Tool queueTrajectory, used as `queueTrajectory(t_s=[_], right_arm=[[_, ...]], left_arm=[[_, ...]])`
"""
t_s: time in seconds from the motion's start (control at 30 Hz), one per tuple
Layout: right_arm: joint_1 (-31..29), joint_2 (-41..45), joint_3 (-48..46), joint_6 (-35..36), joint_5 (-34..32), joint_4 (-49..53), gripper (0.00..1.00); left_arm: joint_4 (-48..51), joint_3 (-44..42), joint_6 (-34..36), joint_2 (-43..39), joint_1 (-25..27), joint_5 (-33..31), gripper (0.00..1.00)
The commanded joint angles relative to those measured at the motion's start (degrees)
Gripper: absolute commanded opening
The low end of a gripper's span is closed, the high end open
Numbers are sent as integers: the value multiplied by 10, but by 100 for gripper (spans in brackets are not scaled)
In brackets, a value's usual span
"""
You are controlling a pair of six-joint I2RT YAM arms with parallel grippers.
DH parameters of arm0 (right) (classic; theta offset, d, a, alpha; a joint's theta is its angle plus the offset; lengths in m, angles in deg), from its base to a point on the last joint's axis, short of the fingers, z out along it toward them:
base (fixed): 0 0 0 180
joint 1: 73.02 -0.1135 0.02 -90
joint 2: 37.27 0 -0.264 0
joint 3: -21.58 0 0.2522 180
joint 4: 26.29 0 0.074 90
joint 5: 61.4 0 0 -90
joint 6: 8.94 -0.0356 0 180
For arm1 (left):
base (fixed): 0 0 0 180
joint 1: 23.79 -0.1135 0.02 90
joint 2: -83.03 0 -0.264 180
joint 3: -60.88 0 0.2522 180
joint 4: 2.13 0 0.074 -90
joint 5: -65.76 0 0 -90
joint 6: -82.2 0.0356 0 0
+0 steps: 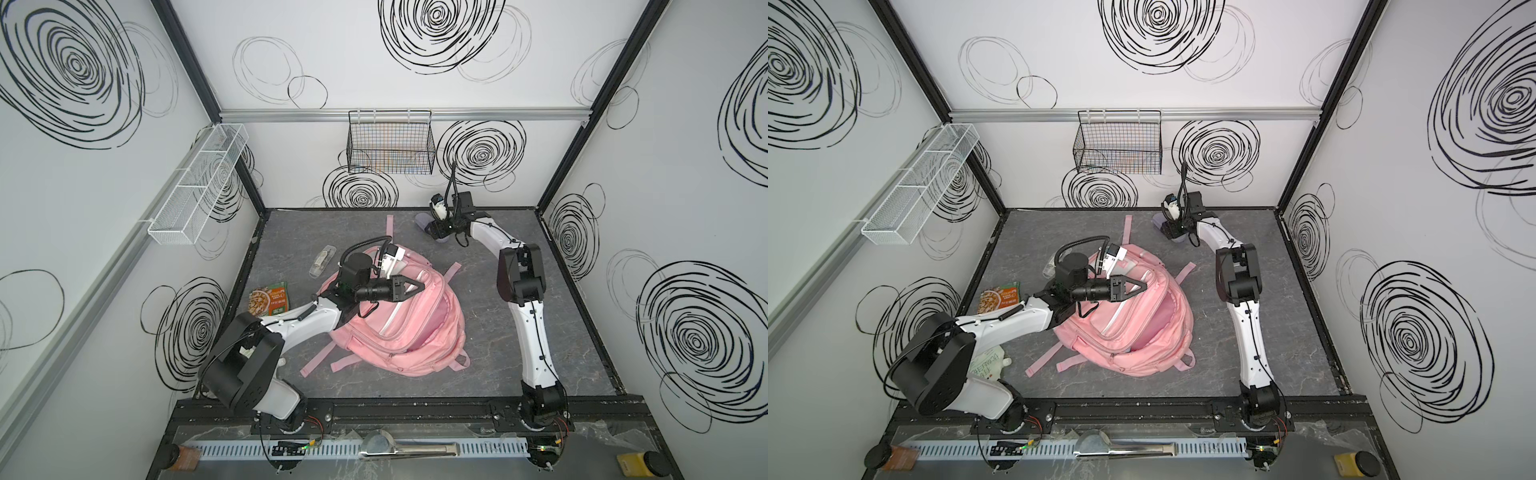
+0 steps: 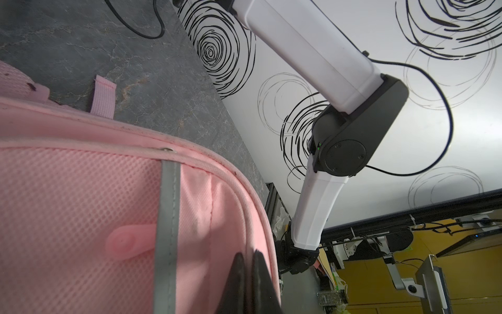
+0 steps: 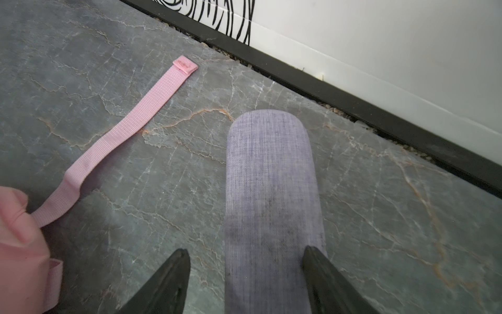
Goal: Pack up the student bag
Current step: 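Lower the right gripper over the lavender glasses case and close on it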
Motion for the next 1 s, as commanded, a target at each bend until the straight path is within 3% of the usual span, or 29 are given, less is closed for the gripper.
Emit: queueTrajectory(t_s=[0.0, 0.6, 0.97], right_arm=[[-1, -30, 12, 7, -23, 35, 72], [0, -31, 13, 12, 3, 26, 76], [6, -15, -6, -21, 29, -14, 78]], left_arm=[[-10, 15, 6, 3, -3, -1, 0], [-11, 15, 6, 5, -5, 0, 0], [-11, 16, 5, 7, -7, 1, 0]])
